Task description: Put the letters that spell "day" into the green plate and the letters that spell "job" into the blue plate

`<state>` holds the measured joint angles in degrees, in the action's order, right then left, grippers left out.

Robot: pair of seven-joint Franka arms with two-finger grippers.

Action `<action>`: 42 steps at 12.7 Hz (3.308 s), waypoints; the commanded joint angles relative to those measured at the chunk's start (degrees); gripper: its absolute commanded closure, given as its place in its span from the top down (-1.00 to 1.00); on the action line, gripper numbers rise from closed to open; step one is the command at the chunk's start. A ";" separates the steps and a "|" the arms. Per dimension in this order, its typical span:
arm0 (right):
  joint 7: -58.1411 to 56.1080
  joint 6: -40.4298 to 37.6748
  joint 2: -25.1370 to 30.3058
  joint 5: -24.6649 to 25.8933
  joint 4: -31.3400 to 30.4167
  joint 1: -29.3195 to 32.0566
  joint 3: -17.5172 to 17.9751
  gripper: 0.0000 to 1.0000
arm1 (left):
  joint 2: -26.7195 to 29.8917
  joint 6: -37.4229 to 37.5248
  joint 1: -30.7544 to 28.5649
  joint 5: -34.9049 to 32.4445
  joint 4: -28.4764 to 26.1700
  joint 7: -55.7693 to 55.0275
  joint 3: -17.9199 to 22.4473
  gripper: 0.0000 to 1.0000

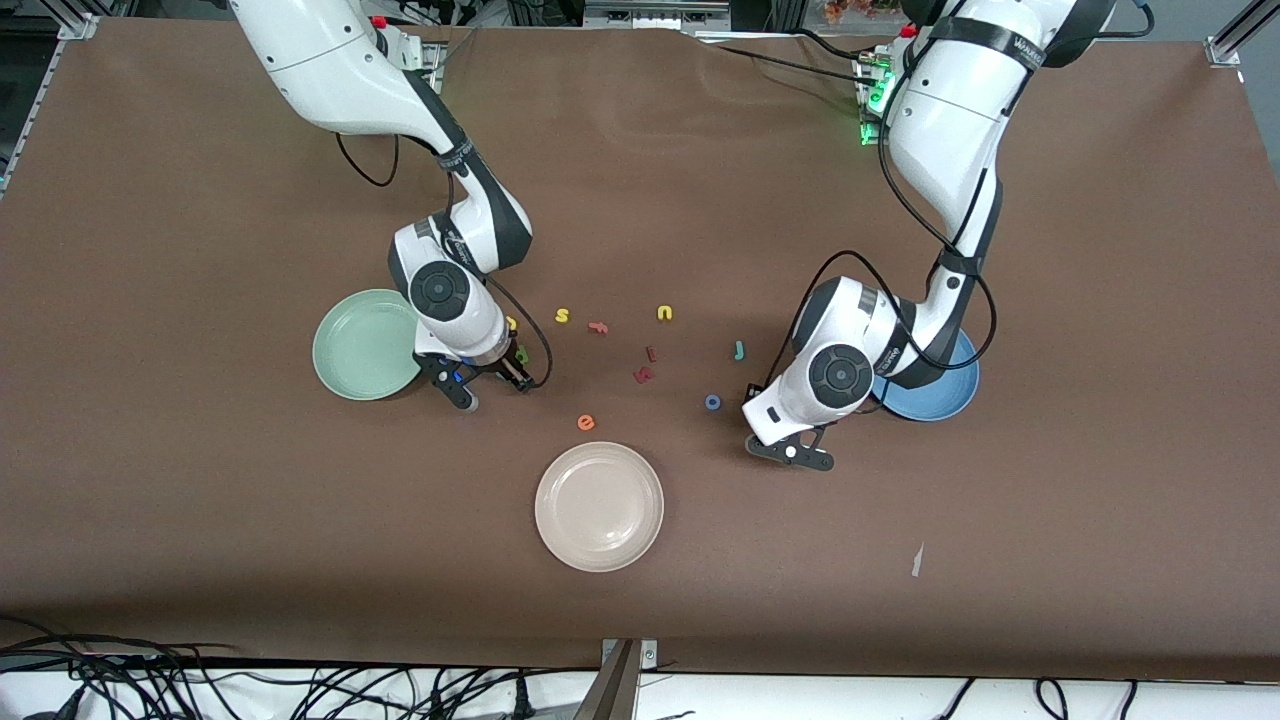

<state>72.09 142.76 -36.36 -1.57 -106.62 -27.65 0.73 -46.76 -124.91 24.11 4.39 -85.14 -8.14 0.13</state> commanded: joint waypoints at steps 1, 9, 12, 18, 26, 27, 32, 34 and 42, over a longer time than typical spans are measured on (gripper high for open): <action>0.42 0.67 0.68 -0.63 -1.31 -0.48 -0.38 0.14 | -1.31 0.46 0.33 -1.49 1.55 -1.52 0.40 0.13; -6.04 -8.24 7.78 -0.71 -1.31 -0.22 -4.85 -0.60 | -2.11 -1.65 0.42 -1.32 1.55 -4.60 0.48 -0.47; -22.10 -14.44 14.45 -0.80 -6.11 -0.04 -11.34 -0.60 | -1.76 -1.57 0.07 -1.40 1.55 -7.23 0.48 -0.77; -40.96 -3.76 18.17 -4.23 -23.34 0.05 -19.02 -0.56 | 4.38 7.18 -3.26 -1.67 1.03 -6.54 0.84 -0.91; -40.71 -5.37 18.87 -4.23 -20.66 1.19 -18.23 1.00 | 23.71 5.58 -13.64 -1.76 -23.37 14.97 0.48 -0.82; -40.19 -7.56 18.70 -5.10 -18.21 0.93 -16.83 1.00 | 24.95 1.64 -13.82 -1.84 -27.58 16.21 0.48 -0.82; -33.14 -8.73 13.09 -9.95 -9.31 -0.13 -8.49 1.00 | 25.93 -5.88 -12.94 -5.45 -32.38 15.00 0.22 1.00; -39.71 -8.38 8.09 -6.70 -4.84 -1.88 -5.31 1.00 | 25.67 -5.52 -11.81 -5.10 -31.06 10.36 0.13 1.00; -41.05 -5.48 -0.29 -6.95 2.83 -7.33 -5.04 0.68 | 16.00 -6.48 3.48 -4.39 -19.28 -20.15 0.13 1.00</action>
<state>32.21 136.31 -34.96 -8.68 -104.96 -34.02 -4.07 -28.28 -131.11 26.45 0.61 -107.22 -26.30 -0.32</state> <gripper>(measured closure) 0.031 0.000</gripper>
